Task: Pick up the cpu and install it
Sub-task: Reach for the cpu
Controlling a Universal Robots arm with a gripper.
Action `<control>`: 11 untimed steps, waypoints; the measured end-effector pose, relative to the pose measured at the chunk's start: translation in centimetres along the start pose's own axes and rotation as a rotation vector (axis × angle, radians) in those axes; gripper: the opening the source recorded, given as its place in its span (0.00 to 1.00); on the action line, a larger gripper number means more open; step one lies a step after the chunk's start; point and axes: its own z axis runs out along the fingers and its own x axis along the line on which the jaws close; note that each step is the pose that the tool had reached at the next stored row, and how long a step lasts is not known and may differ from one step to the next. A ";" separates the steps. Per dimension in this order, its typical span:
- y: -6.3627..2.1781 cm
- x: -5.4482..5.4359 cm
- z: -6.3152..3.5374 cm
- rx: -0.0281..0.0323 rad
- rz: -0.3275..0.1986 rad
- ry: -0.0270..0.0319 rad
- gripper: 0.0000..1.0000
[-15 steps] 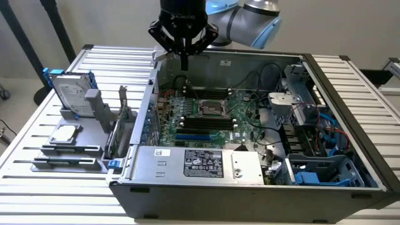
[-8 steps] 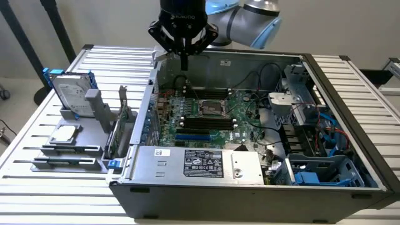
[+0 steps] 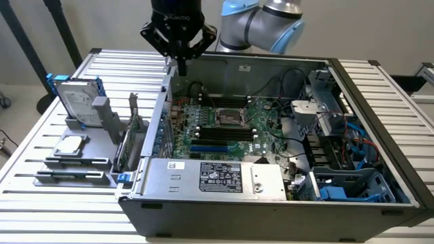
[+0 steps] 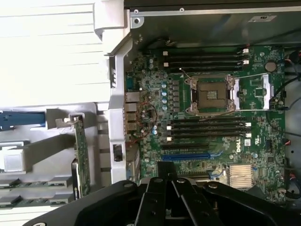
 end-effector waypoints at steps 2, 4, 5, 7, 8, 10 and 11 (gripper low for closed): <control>-0.06 0.9 0.01 0.0001 0.000 0.0007 0.11; -0.13 1.8 0.04 0.0002 0.000 0.0009 0.11; -0.16 2.3 0.07 0.0002 0.000 0.0011 0.11; -0.23 3.2 0.13 0.0008 0.000 0.0012 0.11; -0.26 3.6 0.18 0.0013 0.000 0.0013 0.11; -0.33 4.5 0.29 0.0022 0.000 0.0011 0.11; -0.36 5.0 0.34 0.0026 0.000 0.0011 0.11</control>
